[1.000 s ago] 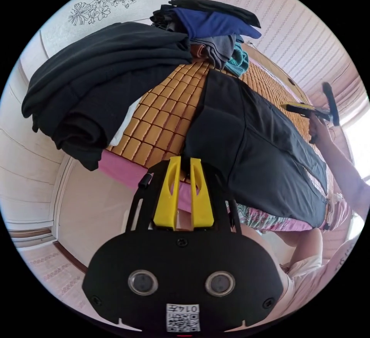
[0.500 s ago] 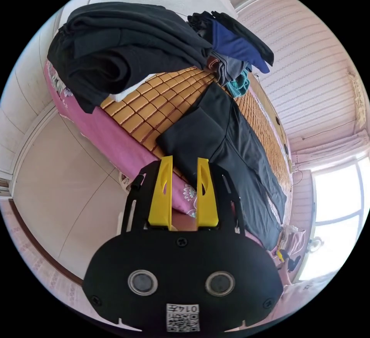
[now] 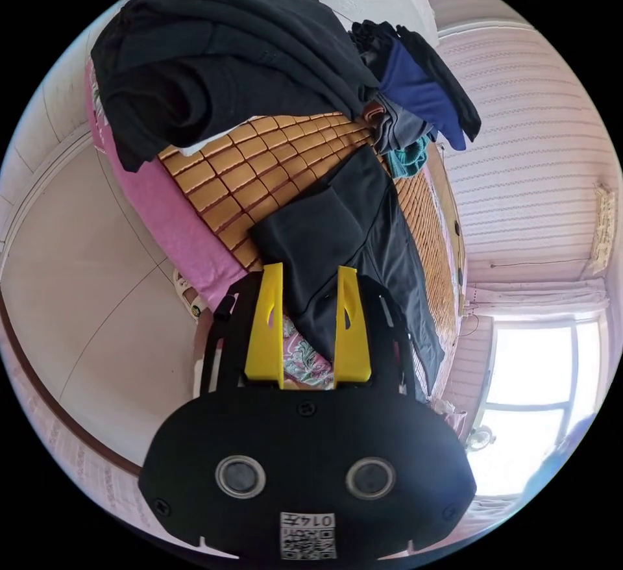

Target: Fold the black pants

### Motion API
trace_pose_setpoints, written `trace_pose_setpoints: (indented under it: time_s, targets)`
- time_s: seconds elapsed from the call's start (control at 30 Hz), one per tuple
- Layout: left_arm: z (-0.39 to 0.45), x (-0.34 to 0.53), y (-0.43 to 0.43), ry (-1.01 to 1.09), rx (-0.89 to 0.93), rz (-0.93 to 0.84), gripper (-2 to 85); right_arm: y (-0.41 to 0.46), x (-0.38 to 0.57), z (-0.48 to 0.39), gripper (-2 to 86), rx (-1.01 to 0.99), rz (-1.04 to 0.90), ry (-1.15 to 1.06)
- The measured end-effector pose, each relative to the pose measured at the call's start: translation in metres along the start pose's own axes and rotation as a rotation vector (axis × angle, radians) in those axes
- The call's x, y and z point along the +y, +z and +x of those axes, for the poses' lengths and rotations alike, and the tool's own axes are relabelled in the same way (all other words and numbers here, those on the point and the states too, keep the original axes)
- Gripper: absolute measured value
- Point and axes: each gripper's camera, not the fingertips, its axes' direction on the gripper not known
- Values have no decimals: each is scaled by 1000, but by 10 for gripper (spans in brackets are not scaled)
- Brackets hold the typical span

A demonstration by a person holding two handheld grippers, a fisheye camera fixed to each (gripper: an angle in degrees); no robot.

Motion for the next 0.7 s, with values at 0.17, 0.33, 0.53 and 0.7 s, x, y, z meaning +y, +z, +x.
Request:
trace_pose_setpoints:
  time_s: [0.17,0.33,0.53,0.7]
  targets:
    - [4,-11,11,-19,-44,-27,111,-2,0,8,5,18,23,-136]
    - [9,-7,-4,-50,-38,22,105,1,-7,13,0,58,2,-220]
    - [5,1,5,-77,-40,-4,115,16,-14,29,0,109,-13,-242]
    - [26,0,26,-35,-153,-40,61,25,-19,36,0,126,-12,-253]
